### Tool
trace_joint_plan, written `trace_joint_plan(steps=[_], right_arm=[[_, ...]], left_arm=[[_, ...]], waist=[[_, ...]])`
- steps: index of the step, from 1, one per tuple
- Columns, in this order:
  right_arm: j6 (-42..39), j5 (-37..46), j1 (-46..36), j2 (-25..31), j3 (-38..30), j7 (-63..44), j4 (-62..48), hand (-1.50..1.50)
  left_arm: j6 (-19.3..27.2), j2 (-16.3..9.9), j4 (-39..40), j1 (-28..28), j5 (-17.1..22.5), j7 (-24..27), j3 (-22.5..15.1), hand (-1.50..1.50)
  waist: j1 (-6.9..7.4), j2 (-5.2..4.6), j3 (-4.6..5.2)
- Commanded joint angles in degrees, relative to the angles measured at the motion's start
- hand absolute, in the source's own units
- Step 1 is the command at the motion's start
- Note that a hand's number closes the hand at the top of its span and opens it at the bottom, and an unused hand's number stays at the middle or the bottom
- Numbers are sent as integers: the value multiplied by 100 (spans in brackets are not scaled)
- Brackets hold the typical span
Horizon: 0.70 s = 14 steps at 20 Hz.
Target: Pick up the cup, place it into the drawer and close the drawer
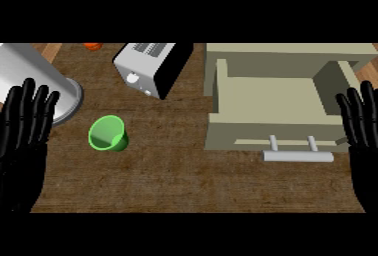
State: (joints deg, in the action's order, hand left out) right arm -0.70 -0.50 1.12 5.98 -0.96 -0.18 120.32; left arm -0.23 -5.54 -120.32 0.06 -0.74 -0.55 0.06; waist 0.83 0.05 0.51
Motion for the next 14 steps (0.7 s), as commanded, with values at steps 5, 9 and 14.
trace_joint_plan(steps=[5,9,14], right_arm=[[144,190,-6,-171,118,101,143,-150],[-135,412,-101,119,244,-48,-355,-150],[-492,-48,-70,387,-318,206,-519,-150]], left_arm=[[-1374,-542,470,-283,1559,233,326,-150],[-1381,-164,911,-119,2427,-422,197,-150],[-2056,-536,1819,-72,2894,17,838,-150]], waist=[[-121,-5,-44],[-82,-23,-48],[-97,-13,-50]])
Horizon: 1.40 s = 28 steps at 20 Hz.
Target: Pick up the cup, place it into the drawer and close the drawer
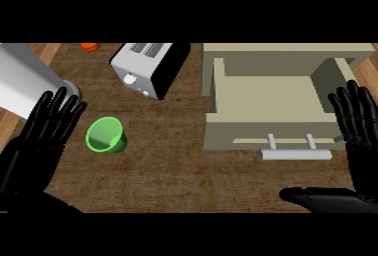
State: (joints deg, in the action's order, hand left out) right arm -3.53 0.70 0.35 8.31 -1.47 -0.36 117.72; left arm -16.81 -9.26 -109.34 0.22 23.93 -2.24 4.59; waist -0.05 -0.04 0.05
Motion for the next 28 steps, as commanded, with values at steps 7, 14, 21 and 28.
trace_joint_plan(steps=[7,14,21,28], right_arm=[[-136,56,-128,-74,-7,35,-187,-150],[-21,283,-358,-194,21,211,-512,-150],[-158,236,-185,-164,82,-195,-53,-150],[-494,-98,-96,-7,-426,626,-771,-150]], left_arm=[[-214,-15,1509,-296,-419,595,399,-150],[-580,-443,2930,-396,-661,1413,957,-150],[-255,-369,4433,-824,-1580,2410,871,-150],[-275,-593,6475,-1454,-2009,3586,1018,-150]], waist=[[-20,3,-4],[-7,-3,-2],[-36,-1,-1],[-51,-11,-1]])
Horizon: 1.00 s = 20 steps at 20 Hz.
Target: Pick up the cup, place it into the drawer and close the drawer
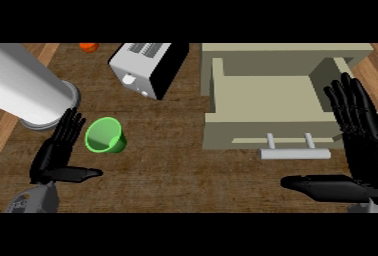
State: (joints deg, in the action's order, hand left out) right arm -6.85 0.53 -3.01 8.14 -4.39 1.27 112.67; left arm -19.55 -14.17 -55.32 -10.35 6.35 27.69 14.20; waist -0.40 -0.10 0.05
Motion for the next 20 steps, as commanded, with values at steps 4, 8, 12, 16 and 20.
trace_joint_plan(steps=[4,8,12,16,20], right_arm=[[81,243,142,-239,288,-58,208,-150],[-203,-266,-187,155,-230,-362,299,-150],[-211,-86,-16,-20,-56,-48,40,-150],[-203,-126,-98,-16,-82,-83,77,-150],[-277,23,229,-71,42,296,17,-150]], left_arm=[[-104,-263,2273,-859,-352,1385,206,-150],[-97,-344,3309,-1049,-575,2367,254,-150],[-101,-482,3976,-1396,-625,2738,315,-150],[-228,-671,4306,-1675,-604,2812,405,-150],[39,-339,4377,-1524,-794,3150,239,-150]], waist=[[-27,-8,2],[-62,-22,8],[-57,-26,7],[-138,-57,19],[-153,-54,19]])
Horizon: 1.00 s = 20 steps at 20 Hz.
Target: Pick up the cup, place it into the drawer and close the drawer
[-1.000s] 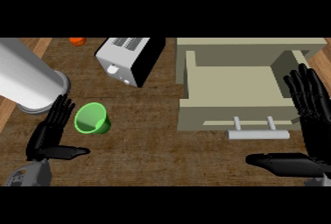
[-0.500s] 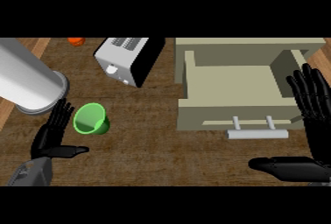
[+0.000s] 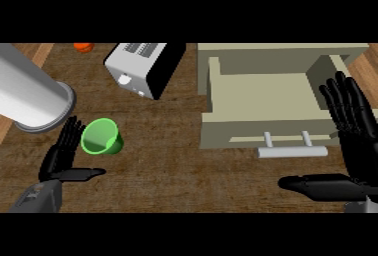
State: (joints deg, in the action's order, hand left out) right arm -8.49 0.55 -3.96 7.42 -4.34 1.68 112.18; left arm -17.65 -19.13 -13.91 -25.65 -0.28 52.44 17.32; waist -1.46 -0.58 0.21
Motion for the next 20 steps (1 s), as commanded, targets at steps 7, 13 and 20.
trace_joint_plan(steps=[7,13,20], right_arm=[[-94,-178,19,36,-16,-305,286,-150],[-87,-257,-236,117,-181,-372,133,-150],[-85,23,-111,-55,87,64,-206,-150]], left_arm=[[-286,128,355,-158,-99,775,-4,-150],[-201,309,436,-470,-56,554,46,-150],[-729,391,415,-445,-68,714,-9,-150]], waist=[[-50,-10,7],[-63,-23,9],[-76,-47,13]])
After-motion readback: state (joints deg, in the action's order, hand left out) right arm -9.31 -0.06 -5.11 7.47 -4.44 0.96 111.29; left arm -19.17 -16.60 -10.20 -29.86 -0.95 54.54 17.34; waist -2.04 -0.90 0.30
